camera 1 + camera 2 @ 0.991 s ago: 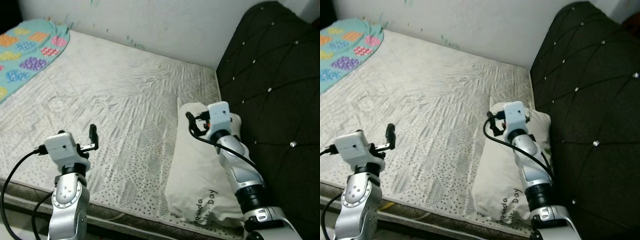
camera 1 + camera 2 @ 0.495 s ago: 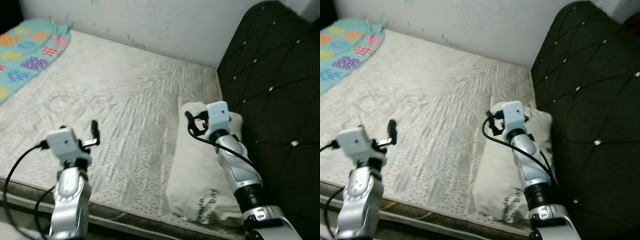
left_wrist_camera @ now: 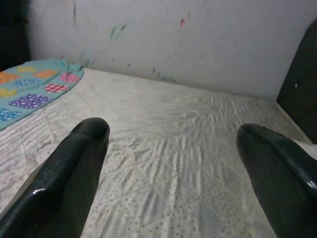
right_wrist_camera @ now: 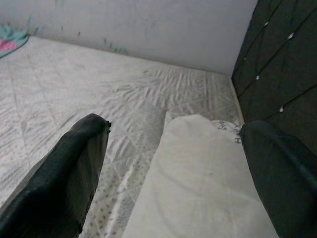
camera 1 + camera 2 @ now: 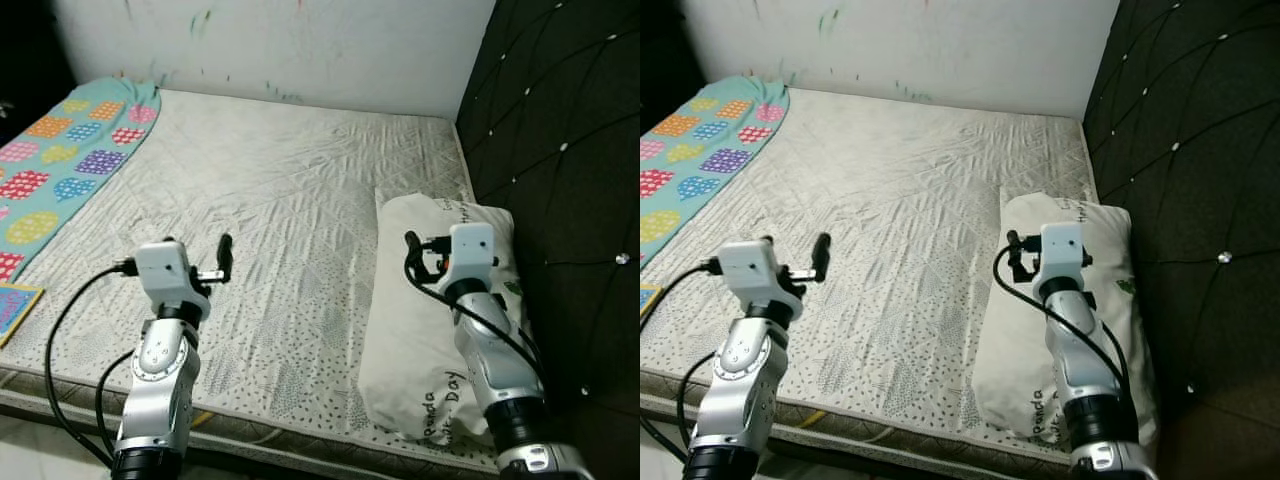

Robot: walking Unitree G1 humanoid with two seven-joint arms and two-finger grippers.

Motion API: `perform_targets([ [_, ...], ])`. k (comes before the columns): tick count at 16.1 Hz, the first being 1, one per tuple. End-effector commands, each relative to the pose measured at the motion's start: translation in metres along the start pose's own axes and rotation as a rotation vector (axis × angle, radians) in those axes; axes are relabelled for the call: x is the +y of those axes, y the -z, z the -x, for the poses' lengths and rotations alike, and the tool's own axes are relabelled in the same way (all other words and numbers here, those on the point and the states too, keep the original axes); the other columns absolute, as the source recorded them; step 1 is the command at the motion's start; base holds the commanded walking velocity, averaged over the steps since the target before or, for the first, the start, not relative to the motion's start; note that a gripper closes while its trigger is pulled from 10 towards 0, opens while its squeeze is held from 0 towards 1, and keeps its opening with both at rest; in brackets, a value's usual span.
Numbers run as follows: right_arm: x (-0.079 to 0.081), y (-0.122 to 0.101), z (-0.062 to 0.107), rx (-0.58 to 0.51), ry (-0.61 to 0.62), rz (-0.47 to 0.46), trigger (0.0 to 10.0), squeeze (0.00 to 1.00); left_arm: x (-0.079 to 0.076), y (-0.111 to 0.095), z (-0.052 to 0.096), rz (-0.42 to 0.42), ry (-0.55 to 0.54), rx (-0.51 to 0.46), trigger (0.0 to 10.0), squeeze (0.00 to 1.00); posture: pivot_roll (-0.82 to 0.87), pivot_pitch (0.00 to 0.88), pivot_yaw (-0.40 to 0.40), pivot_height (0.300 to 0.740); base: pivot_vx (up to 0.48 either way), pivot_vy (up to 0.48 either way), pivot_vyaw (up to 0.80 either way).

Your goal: Clean up the room

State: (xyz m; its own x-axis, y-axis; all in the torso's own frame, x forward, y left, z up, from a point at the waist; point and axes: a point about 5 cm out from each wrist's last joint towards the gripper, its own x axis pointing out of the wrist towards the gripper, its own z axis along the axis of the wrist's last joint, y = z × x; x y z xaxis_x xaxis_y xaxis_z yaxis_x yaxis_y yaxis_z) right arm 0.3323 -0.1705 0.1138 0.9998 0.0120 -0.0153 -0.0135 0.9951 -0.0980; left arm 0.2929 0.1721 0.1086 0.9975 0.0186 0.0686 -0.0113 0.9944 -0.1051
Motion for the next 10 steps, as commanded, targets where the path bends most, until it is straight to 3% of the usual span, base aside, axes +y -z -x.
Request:
perform_targets([
  [1,-0.0023,-0.0038,0.0016,-0.025,0.018,0.000,10.0,0.00,0.0011,0.0035,0.0014,-0.007,0.008,0.008,10.0,0.00,-0.06,0.000,0.033,0.740,0.000,0.000,0.00],
  [10,-0.0085,-0.0109,0.0001,-0.045,0.038,-0.001,10.0,0.00,-0.0089,0.0092,-0.0007,0.011,0.038,0.016,10.0,0.00,-0.07,0.000,0.028,0.740,0.000,0.000,0.00],
])
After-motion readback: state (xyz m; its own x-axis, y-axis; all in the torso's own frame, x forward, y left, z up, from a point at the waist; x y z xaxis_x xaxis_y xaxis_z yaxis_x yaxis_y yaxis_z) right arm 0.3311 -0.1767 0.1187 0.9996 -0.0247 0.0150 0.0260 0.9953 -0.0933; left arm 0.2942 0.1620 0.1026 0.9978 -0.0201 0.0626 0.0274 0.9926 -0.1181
